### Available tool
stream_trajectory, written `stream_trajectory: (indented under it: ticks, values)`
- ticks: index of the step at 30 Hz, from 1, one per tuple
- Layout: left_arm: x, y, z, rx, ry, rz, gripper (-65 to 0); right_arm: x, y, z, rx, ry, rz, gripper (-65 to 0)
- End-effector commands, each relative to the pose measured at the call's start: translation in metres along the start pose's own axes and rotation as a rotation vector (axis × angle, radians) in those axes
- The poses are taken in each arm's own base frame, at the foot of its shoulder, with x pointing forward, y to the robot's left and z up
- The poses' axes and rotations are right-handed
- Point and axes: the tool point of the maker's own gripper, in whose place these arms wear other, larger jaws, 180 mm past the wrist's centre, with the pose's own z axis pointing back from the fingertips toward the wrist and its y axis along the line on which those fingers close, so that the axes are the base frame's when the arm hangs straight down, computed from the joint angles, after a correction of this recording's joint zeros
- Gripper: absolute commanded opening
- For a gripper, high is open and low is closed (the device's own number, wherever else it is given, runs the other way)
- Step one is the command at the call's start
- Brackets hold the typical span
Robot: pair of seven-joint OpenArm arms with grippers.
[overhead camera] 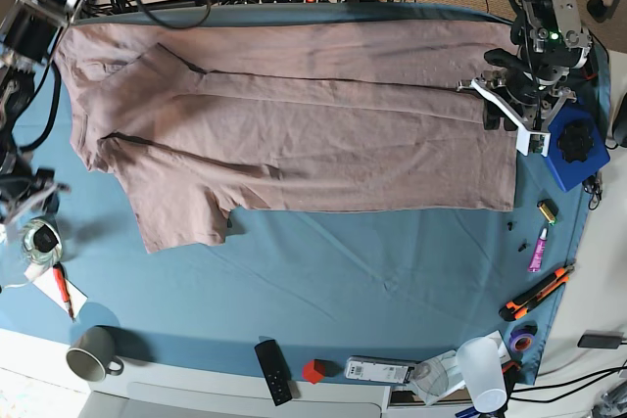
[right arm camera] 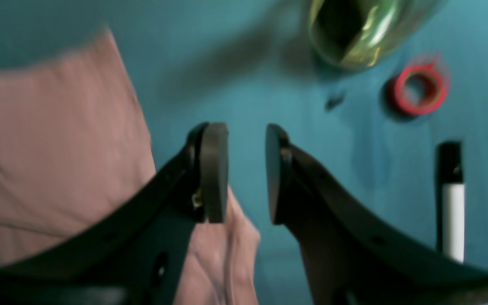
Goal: Fold the T-shirt properly
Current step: 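Grasp the sleeve with the right gripper and tuck it toward the shirt body, then grasp the shirt's hem corner with the left gripper, right gripper holding the other corner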
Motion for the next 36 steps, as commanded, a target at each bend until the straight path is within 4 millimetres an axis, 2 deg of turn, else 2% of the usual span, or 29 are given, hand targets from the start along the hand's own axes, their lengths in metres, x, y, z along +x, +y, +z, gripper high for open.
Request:
stream_trajectory:
  ticks: [1,4,8,11,15,19,23,25,29,33,36]
  values:
    - [0.010,0.000,0.003,-0.001,-0.038,-0.008,-44.6,0.025,-0.012,0.009,-0.032,-0.060,0.002,-49.6]
    - [0.010,0.000,0.003,-0.001,-0.038,-0.008,-44.6,0.028,-0.014,-0.002,-0.025,-0.036,-0.035,-50.0]
    - [0.010,0.000,0.003,-0.001,-0.038,-0.008,-44.6,0.018,-0.003,-0.033,0.033,0.029,-0.070,-50.1]
    - [0.010,0.000,0.003,-0.001,-0.038,-0.008,-44.6,0.010,0.014,-0.056,0.108,0.082,-0.074,-53.1]
    - [0.010,0.000,0.003,-0.001,-0.039,-0.008,-44.6,0.010,0.041,-0.079,0.195,0.110,-0.064,-53.5]
    - [0.011,0.000,0.003,-0.001,-0.039,-0.008,-44.6,0.016,0.060,-0.097,0.198,0.092,-0.082,-53.6]
    - [0.011,0.000,0.003,-0.001,-0.039,-0.008,-44.6,0.006,0.085,-0.111,0.203,0.129,-0.039,-53.5]
    - [0.010,0.000,0.003,0.000,-0.038,-0.008,-44.6,-0.005,0.086,-0.117,0.147,0.165,-0.047,-53.5]
    - [0.010,0.001,0.003,0.000,-0.038,-0.008,-44.6,-0.024,0.075,-0.120,0.076,0.204,-0.060,-53.5]
    - [0.011,0.000,0.003,0.000,-0.043,-0.008,-44.6,-0.026,0.063,-0.116,0.057,0.217,-0.056,-53.5]
    - [0.016,0.000,0.003,0.000,-0.064,-0.009,-44.6,-0.027,0.070,-0.113,0.111,0.226,-0.050,-53.5]
